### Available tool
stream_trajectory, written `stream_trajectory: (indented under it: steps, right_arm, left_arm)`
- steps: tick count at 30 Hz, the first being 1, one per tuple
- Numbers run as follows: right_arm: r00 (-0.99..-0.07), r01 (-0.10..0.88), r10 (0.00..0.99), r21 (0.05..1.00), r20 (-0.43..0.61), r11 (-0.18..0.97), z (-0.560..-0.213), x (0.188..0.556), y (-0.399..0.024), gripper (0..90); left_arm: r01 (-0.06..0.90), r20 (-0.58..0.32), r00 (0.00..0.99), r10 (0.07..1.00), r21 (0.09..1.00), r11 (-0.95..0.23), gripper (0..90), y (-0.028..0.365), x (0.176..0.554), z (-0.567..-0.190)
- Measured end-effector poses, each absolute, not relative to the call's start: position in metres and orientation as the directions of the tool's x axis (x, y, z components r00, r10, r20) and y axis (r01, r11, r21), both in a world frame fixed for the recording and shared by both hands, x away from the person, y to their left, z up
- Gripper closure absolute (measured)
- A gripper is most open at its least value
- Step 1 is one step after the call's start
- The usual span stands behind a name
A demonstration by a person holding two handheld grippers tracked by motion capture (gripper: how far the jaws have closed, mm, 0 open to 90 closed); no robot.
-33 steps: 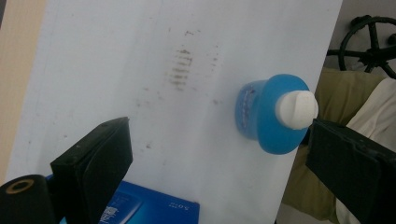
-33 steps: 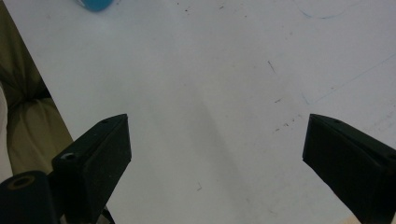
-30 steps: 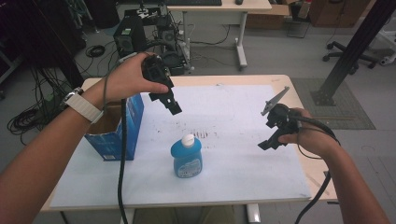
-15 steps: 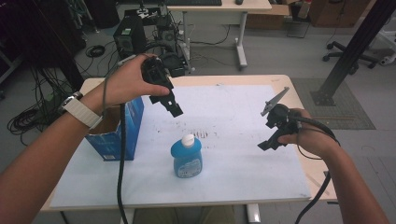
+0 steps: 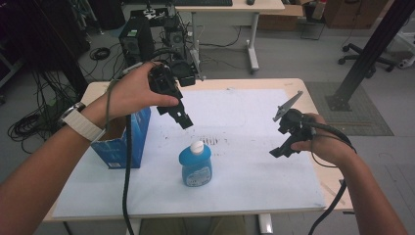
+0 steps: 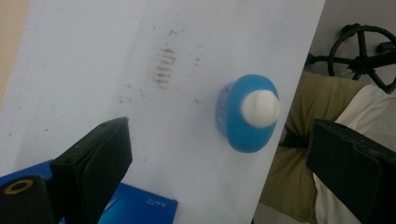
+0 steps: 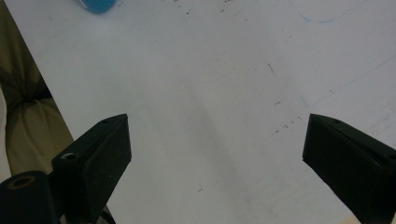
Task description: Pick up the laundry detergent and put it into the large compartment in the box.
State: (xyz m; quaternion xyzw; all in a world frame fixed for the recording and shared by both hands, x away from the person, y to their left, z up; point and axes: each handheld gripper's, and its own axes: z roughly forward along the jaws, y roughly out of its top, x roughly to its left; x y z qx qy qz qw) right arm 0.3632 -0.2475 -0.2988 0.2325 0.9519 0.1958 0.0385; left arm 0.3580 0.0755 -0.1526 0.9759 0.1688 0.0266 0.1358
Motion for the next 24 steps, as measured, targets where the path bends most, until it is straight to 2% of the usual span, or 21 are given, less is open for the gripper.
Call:
stream_trajectory:
  steps: [24]
  right_arm:
    - [-0.886,0.429,0.463,0.394,0.009,0.813,-0.296,0.359,-0.251,8.2]
  left_arm:
    - [0.343,-0.035,0.937,0.346,0.269,-0.900,7.2,0.071,0.345,-0.162]
